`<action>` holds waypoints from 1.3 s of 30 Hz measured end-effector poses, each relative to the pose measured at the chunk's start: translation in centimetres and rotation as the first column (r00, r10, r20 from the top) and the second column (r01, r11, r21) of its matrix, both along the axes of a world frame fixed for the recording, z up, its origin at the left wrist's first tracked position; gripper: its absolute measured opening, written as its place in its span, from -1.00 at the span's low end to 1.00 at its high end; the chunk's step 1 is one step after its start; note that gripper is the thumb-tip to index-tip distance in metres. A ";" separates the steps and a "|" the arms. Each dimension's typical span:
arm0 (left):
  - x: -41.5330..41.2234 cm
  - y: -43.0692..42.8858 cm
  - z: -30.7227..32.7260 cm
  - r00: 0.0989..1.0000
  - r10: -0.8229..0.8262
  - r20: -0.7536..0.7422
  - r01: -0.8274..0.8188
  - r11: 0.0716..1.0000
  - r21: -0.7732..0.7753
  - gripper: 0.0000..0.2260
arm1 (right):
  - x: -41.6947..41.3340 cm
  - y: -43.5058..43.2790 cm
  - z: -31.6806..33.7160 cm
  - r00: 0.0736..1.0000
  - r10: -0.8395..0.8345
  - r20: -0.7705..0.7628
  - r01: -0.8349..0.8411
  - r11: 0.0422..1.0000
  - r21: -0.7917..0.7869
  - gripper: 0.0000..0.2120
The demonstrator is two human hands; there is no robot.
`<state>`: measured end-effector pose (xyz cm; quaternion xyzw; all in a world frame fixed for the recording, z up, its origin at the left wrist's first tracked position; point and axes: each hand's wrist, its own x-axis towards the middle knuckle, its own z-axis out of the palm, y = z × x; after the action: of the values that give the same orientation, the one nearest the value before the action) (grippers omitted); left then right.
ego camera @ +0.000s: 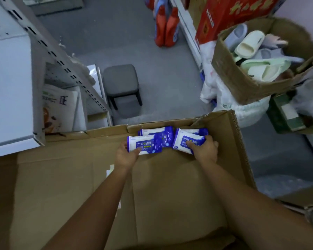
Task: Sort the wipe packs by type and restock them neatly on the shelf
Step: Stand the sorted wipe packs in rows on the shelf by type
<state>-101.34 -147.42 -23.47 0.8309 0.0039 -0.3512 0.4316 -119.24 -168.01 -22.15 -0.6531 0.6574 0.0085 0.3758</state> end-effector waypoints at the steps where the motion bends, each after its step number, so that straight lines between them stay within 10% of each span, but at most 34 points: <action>1: 0.1 1.1 0.5 1.000 0.002 -0.023 -0.002 1.000 -0.021 -0.63 | -0.2 0.6 0.4 0.999 -0.021 0.029 0.021 1.000 0.003 -0.35; 13: 3.3 19.6 7.4 0.976 -0.141 -0.164 0.110 0.976 -0.188 -0.70 | -3.1 13.5 8.4 0.975 -0.200 0.093 0.202 0.979 -0.017 -0.69; 18: 4.7 27.4 11.5 0.971 -0.174 -0.162 0.121 0.949 -0.291 -0.80 | -5.6 21.8 9.3 0.868 -0.361 0.341 0.335 0.932 0.137 -0.75; 29: 4.5 40.6 20.3 0.999 0.003 -0.055 -0.026 0.904 -0.428 -0.84 | 3.0 39.8 19.2 0.609 -0.285 0.740 0.017 0.938 0.347 -0.61; 39: 9.6 52.6 26.8 0.999 0.026 0.024 -0.012 0.883 -0.469 -0.78 | 11.7 47.5 24.7 0.605 -0.078 0.792 -0.231 0.935 0.269 -0.61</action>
<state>-91.72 -94.85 3.28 0.7072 -0.0790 -0.3252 0.6228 -107.52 -120.51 2.57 -0.5405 0.3815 -0.1501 0.7347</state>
